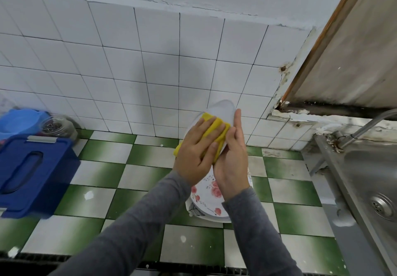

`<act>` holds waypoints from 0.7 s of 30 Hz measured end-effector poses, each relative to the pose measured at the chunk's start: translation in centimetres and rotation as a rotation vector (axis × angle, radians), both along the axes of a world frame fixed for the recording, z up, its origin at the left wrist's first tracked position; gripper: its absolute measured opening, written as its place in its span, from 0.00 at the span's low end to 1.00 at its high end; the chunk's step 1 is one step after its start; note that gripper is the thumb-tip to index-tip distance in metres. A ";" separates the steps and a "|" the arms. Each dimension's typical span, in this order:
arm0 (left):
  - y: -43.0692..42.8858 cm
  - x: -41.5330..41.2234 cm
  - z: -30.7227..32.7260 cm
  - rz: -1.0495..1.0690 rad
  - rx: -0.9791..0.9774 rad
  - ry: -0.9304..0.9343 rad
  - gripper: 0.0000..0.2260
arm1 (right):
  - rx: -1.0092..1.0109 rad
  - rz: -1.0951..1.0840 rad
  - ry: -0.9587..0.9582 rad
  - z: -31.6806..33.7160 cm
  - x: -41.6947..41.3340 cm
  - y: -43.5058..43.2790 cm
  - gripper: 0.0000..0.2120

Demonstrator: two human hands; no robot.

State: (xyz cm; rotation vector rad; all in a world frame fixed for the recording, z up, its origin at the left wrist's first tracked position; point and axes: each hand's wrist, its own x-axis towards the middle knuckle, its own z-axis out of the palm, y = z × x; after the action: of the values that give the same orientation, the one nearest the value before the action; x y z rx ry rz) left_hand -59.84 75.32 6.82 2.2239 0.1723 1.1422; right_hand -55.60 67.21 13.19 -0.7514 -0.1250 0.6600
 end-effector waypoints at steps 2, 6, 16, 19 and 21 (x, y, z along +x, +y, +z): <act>0.8 0.4 0.7 -0.053 -0.035 0.054 0.18 | -0.063 0.041 -0.027 -0.3 -0.2 -0.1 0.20; 2.5 0.4 1.3 -0.020 -0.195 0.156 0.20 | -0.153 0.119 -0.089 -0.6 -0.2 -0.7 0.18; 4.8 0.0 2.2 0.012 -0.520 0.186 0.14 | -0.147 0.165 -0.083 -0.3 1.1 -2.5 0.15; 5.5 -0.4 1.5 0.065 -0.600 0.180 0.14 | -0.102 0.106 -0.070 0.0 1.3 -2.8 0.14; 5.5 -0.7 0.7 0.079 -0.645 0.166 0.14 | -0.077 0.072 -0.080 0.3 1.4 -2.9 0.14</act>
State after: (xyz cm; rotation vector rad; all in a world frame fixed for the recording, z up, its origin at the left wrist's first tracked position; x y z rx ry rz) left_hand -60.56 80.79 7.52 1.7347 0.6106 0.7889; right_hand -54.18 64.29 13.46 -0.8512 -0.2015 0.7069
